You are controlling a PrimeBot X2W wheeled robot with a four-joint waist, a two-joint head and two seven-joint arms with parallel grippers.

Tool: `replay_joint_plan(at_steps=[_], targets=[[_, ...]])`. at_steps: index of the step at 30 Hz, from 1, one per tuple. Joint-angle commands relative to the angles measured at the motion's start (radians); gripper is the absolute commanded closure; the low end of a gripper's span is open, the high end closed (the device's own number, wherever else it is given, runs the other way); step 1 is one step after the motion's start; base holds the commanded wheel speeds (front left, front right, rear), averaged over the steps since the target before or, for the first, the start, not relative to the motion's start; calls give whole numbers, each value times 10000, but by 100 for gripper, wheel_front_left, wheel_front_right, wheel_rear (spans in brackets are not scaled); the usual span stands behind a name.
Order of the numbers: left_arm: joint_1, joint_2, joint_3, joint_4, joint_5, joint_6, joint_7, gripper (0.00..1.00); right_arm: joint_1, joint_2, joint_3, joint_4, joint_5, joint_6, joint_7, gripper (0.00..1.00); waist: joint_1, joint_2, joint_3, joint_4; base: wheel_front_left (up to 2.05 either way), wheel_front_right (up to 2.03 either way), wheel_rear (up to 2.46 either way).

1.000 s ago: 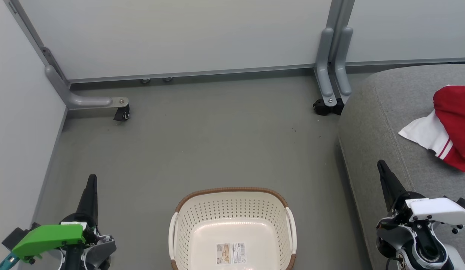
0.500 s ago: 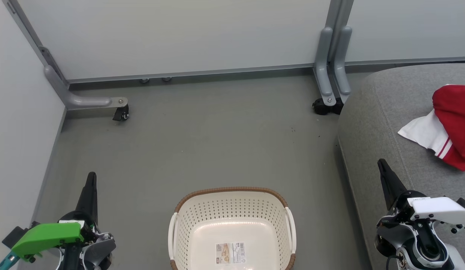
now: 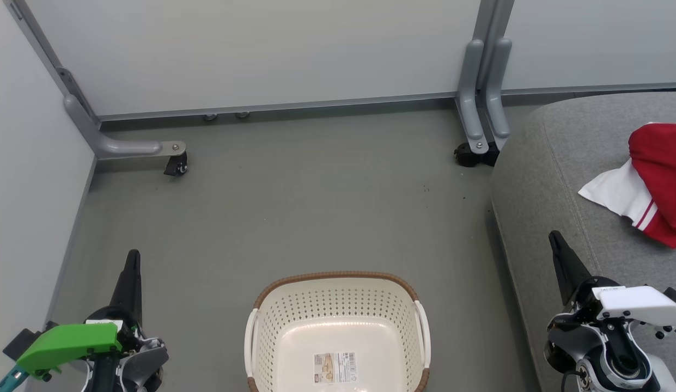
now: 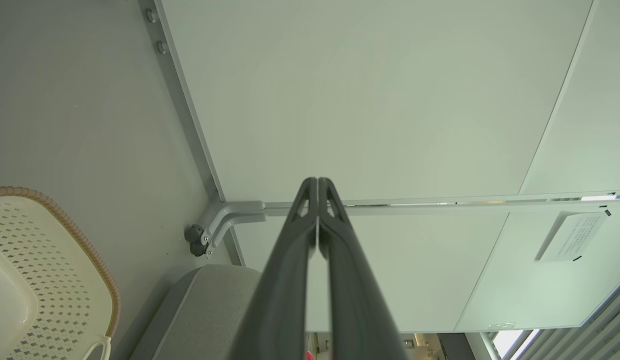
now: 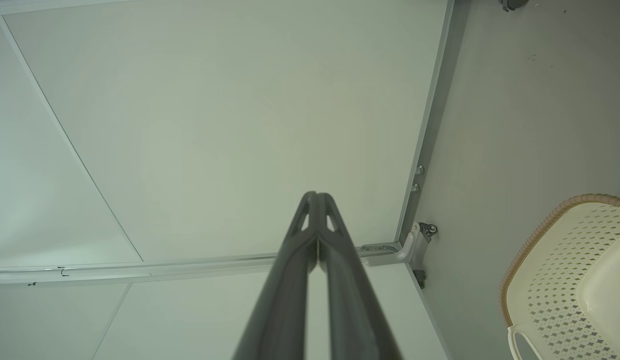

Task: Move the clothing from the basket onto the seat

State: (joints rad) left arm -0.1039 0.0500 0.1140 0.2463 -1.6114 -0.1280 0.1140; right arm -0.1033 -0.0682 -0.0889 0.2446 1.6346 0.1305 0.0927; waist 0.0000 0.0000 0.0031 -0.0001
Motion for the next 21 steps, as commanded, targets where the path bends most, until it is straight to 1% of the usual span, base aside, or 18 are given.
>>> replay_joint_plan(at_steps=[1,21], targets=[[-107,-2,20,-17,-26,-53,42,100,-78,10,-33,23,-43,4,30,100,0,0,0,1,0,0,0],[-106,-2,20,-18,-27,-53,40,100,-83,41,-89,26,-100,4,85,100,0,0,0,1,0,0,0]])
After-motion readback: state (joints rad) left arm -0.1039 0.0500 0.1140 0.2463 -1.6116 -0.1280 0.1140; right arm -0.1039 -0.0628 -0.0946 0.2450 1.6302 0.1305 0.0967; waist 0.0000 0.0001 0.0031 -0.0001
